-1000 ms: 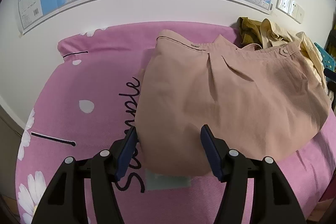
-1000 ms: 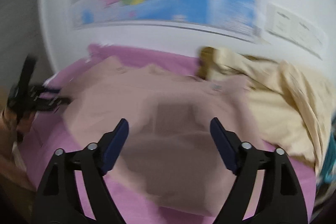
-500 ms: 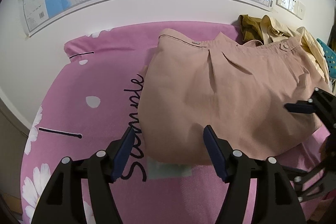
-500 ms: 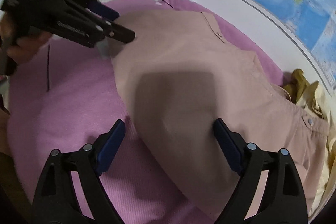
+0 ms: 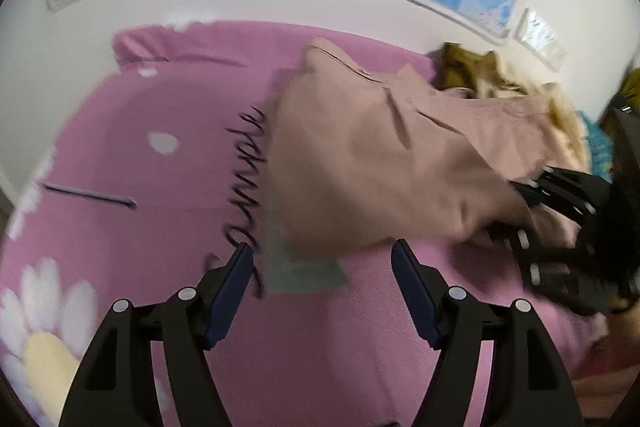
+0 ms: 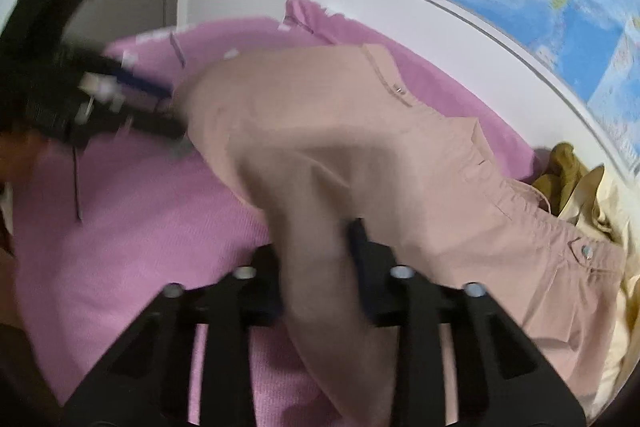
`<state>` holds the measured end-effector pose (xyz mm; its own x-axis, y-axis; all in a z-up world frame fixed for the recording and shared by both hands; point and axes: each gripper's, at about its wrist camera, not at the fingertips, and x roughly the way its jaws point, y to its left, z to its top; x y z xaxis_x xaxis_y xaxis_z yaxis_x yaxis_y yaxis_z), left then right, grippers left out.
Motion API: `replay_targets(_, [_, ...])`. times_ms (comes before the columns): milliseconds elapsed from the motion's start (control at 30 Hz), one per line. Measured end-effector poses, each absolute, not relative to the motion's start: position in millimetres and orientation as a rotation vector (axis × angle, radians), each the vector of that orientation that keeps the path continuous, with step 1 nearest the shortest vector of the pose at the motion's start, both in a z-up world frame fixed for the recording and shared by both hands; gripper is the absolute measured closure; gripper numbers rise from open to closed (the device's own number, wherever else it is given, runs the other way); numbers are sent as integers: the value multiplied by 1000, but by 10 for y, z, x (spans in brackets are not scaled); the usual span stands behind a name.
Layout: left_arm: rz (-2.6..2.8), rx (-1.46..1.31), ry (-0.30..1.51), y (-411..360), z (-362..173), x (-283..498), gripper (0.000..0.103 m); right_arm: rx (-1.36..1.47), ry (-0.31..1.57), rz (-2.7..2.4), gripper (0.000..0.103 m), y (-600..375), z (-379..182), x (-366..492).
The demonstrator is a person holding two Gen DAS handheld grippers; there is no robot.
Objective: Fold large clothes
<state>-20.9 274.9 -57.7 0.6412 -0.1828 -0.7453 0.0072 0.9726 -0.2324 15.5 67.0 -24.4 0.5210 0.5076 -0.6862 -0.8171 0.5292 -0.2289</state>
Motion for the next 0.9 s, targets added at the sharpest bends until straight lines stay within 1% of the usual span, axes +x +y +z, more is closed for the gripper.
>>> replay_targets(100, [-212, -280, 898, 2669, -670, -242, 34, -452, 629, 866, 83, 571, -90, 309])
replay_targets(233, [-329, -387, 910, 2507, -762, -171, 34, -423, 627, 867, 83, 539, -19, 356])
replay_targets(300, [-386, -484, 895, 2484, -766, -66, 33, -428, 646, 878, 81, 554, -54, 349])
replay_targets(367, [-406, -587, 874, 2520, -792, 38, 24, -438, 654, 882, 78, 564, -102, 288])
replay_targets(500, [-418, -792, 843, 2648, -900, 186, 24, -412, 683, 890, 73, 553, -170, 278])
replay_targets(600, [-448, -871, 824, 2677, -914, 254, 22, -378, 707, 900, 66, 516, -192, 293])
replay_targets(733, [-433, -882, 831, 2606, -901, 398, 23, -301, 742, 926, 54, 362, -142, 254])
replay_targets(800, [-399, -825, 860, 2551, -901, 427, 28, -219, 765, 962, 50, 177, -94, 215])
replay_targets(867, [-365, -756, 893, 2454, -906, 505, 34, -69, 805, 986, 39, -173, -45, 185])
replay_targets(900, [-344, -717, 910, 2389, -900, 550, 36, 12, 825, 989, 38, -378, -37, 163])
